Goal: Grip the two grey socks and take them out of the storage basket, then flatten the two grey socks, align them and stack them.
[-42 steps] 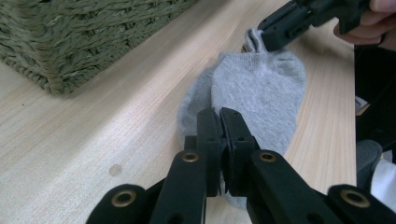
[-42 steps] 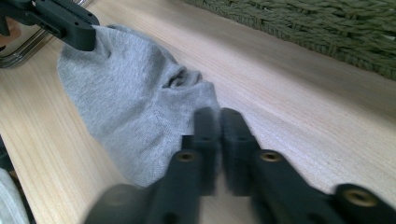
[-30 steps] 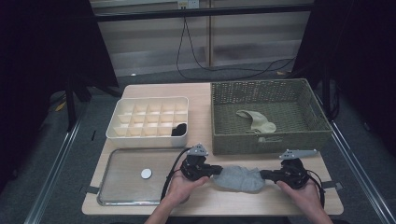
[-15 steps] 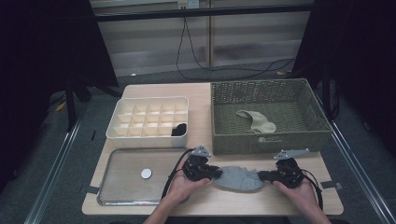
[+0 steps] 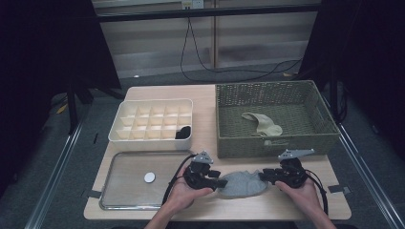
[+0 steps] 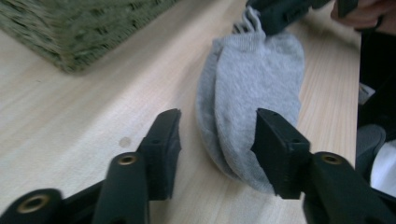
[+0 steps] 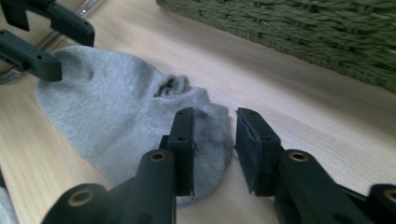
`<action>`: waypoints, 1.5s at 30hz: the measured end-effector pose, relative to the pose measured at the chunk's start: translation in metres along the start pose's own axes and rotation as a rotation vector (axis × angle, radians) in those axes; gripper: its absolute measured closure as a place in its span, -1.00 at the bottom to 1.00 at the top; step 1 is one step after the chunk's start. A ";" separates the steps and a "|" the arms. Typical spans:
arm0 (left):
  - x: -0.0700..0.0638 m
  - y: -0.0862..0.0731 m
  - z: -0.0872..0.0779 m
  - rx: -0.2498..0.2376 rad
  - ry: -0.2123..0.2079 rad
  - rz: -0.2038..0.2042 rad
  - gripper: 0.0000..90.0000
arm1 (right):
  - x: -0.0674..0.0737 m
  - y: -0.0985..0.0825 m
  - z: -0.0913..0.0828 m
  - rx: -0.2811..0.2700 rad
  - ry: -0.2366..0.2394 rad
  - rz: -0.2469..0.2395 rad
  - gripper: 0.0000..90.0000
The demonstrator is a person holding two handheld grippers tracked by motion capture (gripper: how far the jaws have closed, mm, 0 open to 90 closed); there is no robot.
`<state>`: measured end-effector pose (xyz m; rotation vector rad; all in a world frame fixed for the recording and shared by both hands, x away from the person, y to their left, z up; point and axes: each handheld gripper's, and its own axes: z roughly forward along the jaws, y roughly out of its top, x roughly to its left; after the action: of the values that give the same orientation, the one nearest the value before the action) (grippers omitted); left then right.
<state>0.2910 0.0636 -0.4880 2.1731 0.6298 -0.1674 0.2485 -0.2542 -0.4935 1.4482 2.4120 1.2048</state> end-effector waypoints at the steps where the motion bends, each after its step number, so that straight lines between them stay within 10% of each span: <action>1: 0.000 0.000 0.000 -0.019 0.002 -0.010 0.04 | 0.000 0.000 0.001 0.003 0.003 -0.003 0.48; 6: -0.004 0.006 0.000 -0.047 -0.008 -0.013 -0.07 | 0.001 0.000 0.001 0.005 0.007 -0.011 0.42; 21: -0.020 0.028 0.030 -0.018 -0.109 0.121 0.66 | 0.006 0.000 0.005 0.022 -0.009 -0.025 0.38; 45: -0.023 0.022 0.054 0.069 -0.075 0.150 0.68 | 0.010 -0.001 0.009 0.046 -0.033 -0.042 0.80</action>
<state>0.2871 0.0020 -0.4992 2.2592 0.4224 -0.1919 0.2464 -0.2408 -0.4970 1.4106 2.4502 1.1151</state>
